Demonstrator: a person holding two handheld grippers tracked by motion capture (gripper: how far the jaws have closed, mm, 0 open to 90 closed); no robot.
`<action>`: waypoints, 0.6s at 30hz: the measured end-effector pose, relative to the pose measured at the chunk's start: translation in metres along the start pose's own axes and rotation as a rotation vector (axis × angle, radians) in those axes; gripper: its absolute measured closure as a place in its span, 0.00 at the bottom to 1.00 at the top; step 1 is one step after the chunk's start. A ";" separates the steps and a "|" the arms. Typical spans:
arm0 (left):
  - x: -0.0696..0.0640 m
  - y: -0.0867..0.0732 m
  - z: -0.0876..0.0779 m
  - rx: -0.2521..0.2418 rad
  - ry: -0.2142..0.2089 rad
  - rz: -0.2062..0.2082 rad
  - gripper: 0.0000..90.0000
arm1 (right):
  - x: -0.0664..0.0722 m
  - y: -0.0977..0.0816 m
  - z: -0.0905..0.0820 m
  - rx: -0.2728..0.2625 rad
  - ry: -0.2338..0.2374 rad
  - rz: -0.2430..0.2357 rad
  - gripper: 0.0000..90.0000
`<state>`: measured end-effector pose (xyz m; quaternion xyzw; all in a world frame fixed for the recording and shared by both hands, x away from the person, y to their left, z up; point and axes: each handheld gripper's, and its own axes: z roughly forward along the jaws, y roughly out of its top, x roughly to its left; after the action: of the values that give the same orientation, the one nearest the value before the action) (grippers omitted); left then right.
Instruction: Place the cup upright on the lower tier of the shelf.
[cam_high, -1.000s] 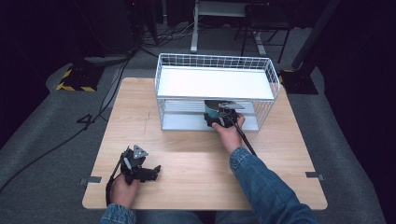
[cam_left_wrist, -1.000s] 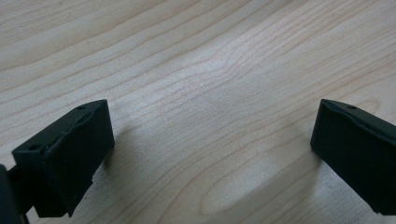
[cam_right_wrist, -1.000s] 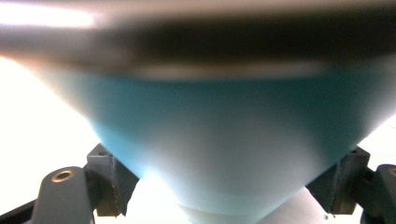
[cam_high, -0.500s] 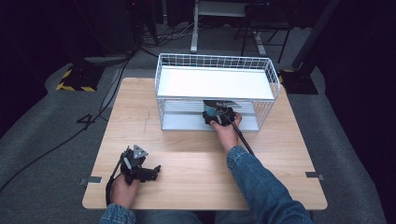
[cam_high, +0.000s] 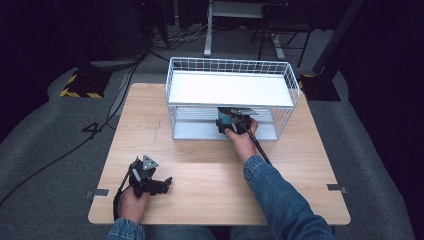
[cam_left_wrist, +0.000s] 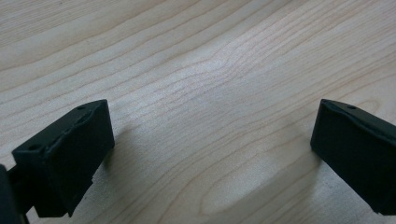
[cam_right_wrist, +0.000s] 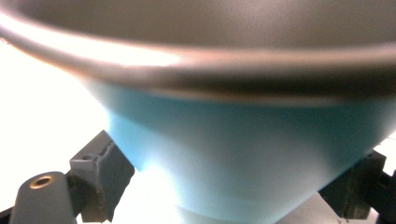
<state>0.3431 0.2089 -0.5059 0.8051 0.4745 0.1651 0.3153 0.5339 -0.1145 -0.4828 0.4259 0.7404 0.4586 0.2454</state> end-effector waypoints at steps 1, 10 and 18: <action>0.000 0.000 0.000 0.000 0.000 0.000 0.00 | 0.000 0.000 -0.001 0.003 -0.005 0.010 0.18; 0.000 0.000 0.000 0.001 0.001 0.000 0.00 | -0.003 0.005 -0.015 0.019 0.013 -0.014 0.18; 0.000 0.000 0.000 0.000 0.001 0.000 0.00 | -0.004 0.004 -0.038 0.033 0.051 -0.014 0.18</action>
<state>0.3431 0.2089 -0.5059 0.8050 0.4747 0.1653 0.3150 0.5091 -0.1347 -0.4615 0.4128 0.7567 0.4554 0.2227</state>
